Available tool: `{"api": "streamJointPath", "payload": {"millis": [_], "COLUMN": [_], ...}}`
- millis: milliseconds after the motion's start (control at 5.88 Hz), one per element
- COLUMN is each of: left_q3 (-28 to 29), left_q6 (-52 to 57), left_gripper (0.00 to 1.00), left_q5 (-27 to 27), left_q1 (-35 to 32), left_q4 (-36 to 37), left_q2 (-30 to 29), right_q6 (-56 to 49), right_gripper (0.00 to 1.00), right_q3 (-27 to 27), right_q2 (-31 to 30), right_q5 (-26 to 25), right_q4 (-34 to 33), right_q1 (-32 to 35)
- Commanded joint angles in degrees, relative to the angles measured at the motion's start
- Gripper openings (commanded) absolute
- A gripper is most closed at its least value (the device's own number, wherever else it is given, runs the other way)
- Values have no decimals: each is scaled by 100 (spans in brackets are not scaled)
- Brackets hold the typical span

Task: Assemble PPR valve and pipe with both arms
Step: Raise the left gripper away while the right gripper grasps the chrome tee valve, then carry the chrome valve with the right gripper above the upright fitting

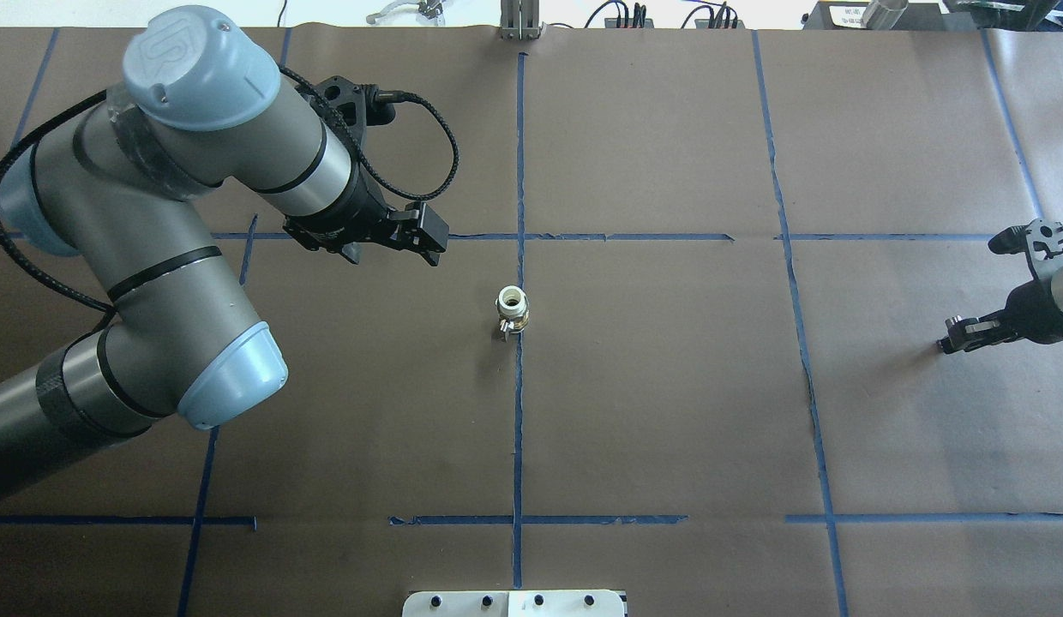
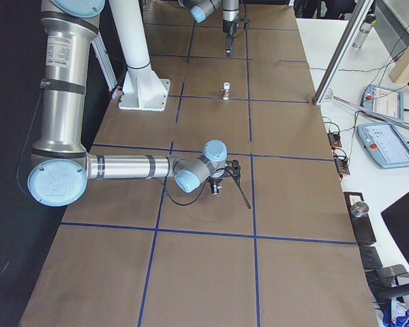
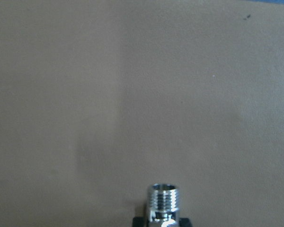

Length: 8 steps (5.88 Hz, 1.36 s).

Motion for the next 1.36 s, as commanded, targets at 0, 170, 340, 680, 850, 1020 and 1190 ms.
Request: {"api": "streamJointPath", "payload": {"millis": [0, 170, 340, 680, 850, 1020, 1190], "left_q3": [-34, -87, -296, -500, -578, -718, -816], "left_q6": [0, 0, 0, 0, 9, 35, 296], "left_gripper": [100, 100, 100, 100, 100, 100, 100], "left_q5": [0, -9, 0, 9, 26, 35, 35], "left_q1": [0, 0, -9, -79, -96, -201, -272], "left_q4": [-25, -25, -7, -25, -34, -51, -51], "left_q2": [57, 109, 196, 434, 626, 941, 1275], "right_q6": [-19, -2, 347, 2162, 2848, 3525, 4184], "right_gripper": [0, 0, 0, 0, 0, 0, 0], "right_q3": [94, 408, 716, 1323, 1534, 1536, 1432], "right_q2": [33, 16, 138, 1284, 2221, 3249, 4120], "right_q5": [5, 5, -29, -161, -240, -728, -1325], "right_q4": [-4, -65, -127, -1027, -1990, -2991, -3680], "right_q1": [-15, -15, -50, -690, -1005, -1522, -1953]}}
